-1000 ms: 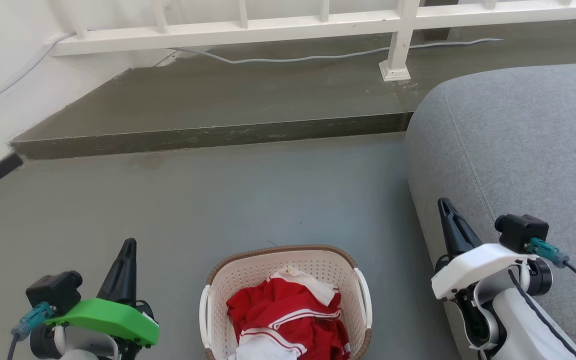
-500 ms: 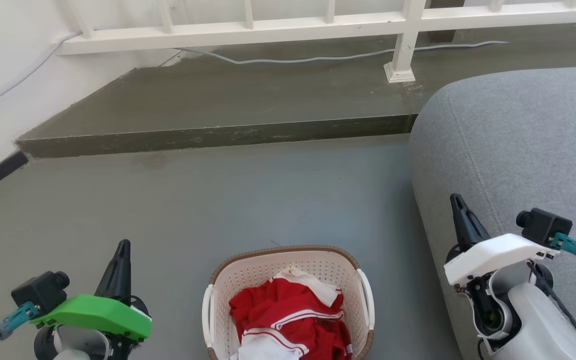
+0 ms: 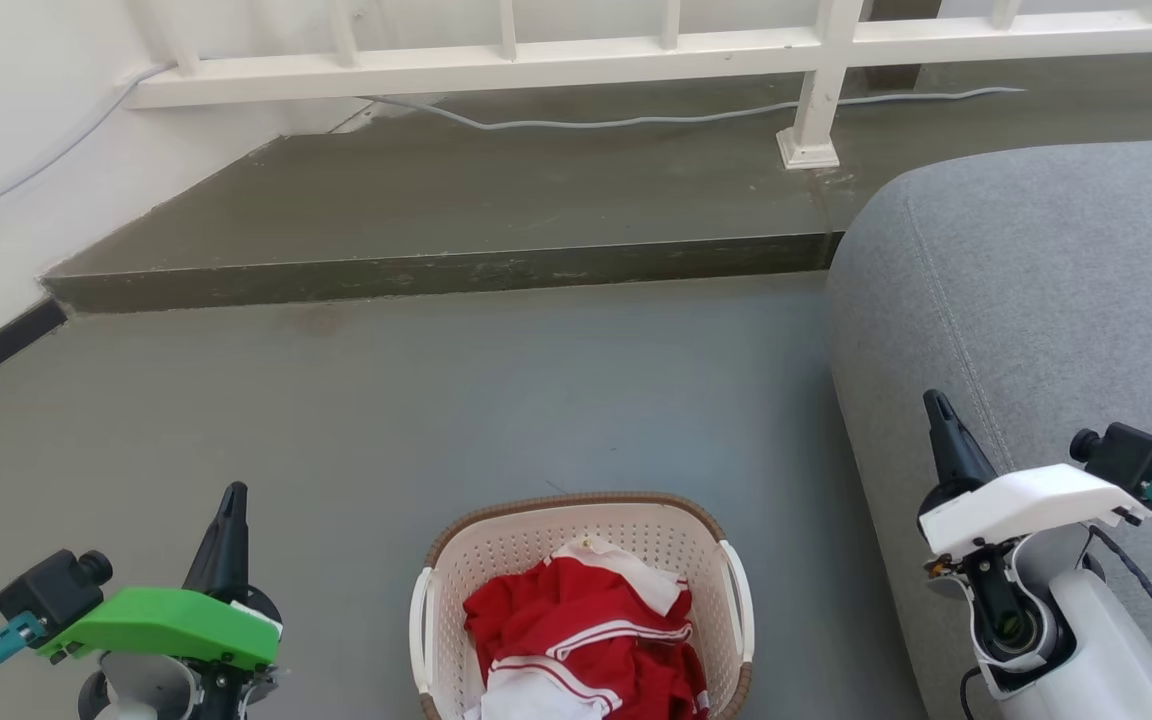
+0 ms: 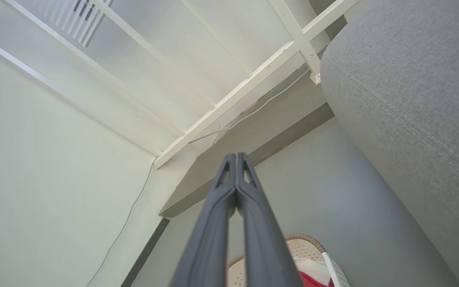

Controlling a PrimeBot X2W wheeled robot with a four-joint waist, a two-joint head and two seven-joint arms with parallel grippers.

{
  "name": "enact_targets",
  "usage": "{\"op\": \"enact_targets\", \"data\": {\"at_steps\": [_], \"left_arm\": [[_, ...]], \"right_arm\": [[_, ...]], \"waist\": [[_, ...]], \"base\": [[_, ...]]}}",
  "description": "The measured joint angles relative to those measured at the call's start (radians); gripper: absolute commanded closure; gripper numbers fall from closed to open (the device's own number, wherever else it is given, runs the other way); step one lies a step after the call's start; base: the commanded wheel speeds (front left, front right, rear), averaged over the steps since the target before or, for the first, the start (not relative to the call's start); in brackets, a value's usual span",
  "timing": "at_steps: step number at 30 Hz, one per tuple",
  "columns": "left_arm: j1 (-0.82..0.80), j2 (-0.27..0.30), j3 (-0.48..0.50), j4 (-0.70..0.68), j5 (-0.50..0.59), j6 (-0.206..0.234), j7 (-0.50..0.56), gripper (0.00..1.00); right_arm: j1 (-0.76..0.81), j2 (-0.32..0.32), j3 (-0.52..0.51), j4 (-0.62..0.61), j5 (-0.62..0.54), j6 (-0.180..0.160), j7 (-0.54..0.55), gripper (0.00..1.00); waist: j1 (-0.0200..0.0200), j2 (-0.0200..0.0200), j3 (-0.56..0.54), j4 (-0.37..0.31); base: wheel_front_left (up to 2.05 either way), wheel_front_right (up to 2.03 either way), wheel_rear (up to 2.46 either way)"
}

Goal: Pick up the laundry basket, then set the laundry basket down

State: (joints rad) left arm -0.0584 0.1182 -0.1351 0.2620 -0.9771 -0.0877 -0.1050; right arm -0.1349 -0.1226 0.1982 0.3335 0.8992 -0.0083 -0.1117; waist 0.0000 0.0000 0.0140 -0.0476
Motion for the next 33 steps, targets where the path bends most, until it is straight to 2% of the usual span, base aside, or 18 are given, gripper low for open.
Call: {"op": "enact_targets", "data": {"at_steps": [33], "left_arm": [[-0.002, -0.040, 0.108, 0.012, -0.321, -0.014, 0.112, 1.00]], "right_arm": [[0.021, 0.041, -0.170, -0.021, 0.364, 0.066, 0.113, 1.00]], "waist": [[0.0000, 0.0000, -0.006, 0.025]], "base": [[0.00, 0.00, 0.00]]}}
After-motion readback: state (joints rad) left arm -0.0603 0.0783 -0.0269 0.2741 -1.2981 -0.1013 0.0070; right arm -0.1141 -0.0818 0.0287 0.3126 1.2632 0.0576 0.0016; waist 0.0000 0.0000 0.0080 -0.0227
